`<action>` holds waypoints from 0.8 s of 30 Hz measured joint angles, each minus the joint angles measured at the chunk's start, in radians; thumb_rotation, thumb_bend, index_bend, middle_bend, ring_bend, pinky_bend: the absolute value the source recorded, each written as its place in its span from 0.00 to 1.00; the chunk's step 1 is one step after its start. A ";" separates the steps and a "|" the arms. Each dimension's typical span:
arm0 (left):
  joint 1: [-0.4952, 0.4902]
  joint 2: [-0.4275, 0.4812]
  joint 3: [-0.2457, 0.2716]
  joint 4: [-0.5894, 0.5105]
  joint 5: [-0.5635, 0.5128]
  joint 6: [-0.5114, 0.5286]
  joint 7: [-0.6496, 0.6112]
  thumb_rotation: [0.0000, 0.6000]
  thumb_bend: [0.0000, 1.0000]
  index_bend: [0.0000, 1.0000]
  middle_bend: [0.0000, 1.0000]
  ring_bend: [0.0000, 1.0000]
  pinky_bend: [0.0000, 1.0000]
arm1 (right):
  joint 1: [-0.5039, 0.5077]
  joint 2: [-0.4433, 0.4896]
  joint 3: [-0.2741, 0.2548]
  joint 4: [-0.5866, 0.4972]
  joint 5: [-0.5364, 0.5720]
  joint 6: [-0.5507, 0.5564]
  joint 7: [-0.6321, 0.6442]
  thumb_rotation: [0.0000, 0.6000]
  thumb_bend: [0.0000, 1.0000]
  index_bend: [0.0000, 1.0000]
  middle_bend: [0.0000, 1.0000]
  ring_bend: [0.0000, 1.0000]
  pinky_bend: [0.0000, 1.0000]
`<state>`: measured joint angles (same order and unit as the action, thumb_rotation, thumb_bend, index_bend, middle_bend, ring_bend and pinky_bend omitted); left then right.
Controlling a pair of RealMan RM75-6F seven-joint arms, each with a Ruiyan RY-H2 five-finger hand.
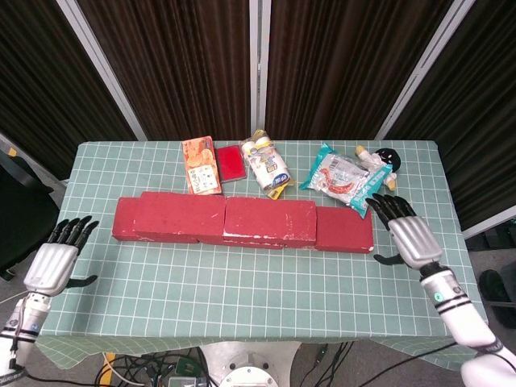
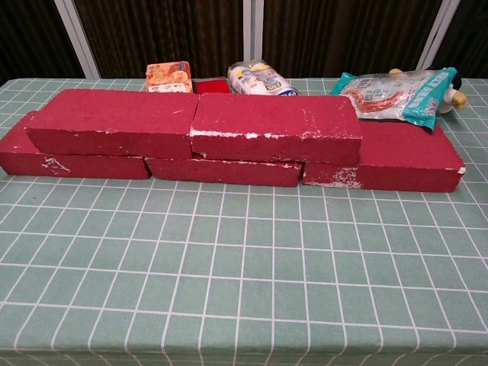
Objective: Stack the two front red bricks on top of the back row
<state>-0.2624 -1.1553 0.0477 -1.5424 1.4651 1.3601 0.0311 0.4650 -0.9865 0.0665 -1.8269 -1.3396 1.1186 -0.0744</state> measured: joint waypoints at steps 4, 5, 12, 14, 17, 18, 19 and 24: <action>0.068 0.005 0.038 0.005 0.048 0.077 -0.002 1.00 0.00 0.03 0.00 0.00 0.00 | -0.101 0.018 -0.062 -0.005 -0.091 0.125 -0.009 1.00 0.04 0.00 0.00 0.00 0.00; 0.087 0.005 0.048 0.010 0.063 0.100 0.002 1.00 0.00 0.03 0.00 0.00 0.00 | -0.123 0.020 -0.074 0.000 -0.109 0.153 -0.011 1.00 0.04 0.00 0.00 0.00 0.00; 0.193 -0.034 0.079 0.078 0.109 0.224 0.012 1.00 0.00 0.03 0.00 0.00 0.00 | -0.278 -0.007 -0.153 0.110 -0.207 0.316 0.028 1.00 0.04 0.00 0.00 0.00 0.00; 0.214 -0.043 0.082 0.098 0.113 0.240 -0.002 1.00 0.00 0.03 0.00 0.00 0.00 | -0.301 -0.023 -0.165 0.142 -0.219 0.331 0.053 1.00 0.04 0.00 0.00 0.00 0.00; 0.234 -0.053 0.082 0.122 0.123 0.270 -0.008 1.00 0.00 0.03 0.00 0.00 0.00 | -0.331 -0.046 -0.181 0.184 -0.239 0.347 0.103 1.00 0.04 0.00 0.00 0.00 0.00; 0.240 -0.056 0.081 0.127 0.126 0.281 -0.010 1.00 0.00 0.03 0.00 0.00 0.00 | -0.340 -0.053 -0.186 0.198 -0.247 0.353 0.122 1.00 0.04 0.00 0.00 0.00 0.00; 0.247 -0.059 0.079 0.131 0.130 0.291 -0.013 1.00 0.00 0.03 0.00 0.00 0.00 | -0.346 -0.058 -0.189 0.205 -0.253 0.357 0.136 1.00 0.04 0.00 0.00 0.00 0.00; 0.269 -0.072 0.072 0.147 0.156 0.316 -0.028 1.00 0.00 0.03 0.00 0.00 0.00 | -0.368 -0.069 -0.197 0.234 -0.287 0.375 0.183 1.00 0.04 0.00 0.00 0.00 0.00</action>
<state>0.0064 -1.2276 0.1202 -1.3956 1.6212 1.6764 0.0030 0.0965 -1.0555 -0.1308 -1.5931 -1.6264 1.4938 0.1088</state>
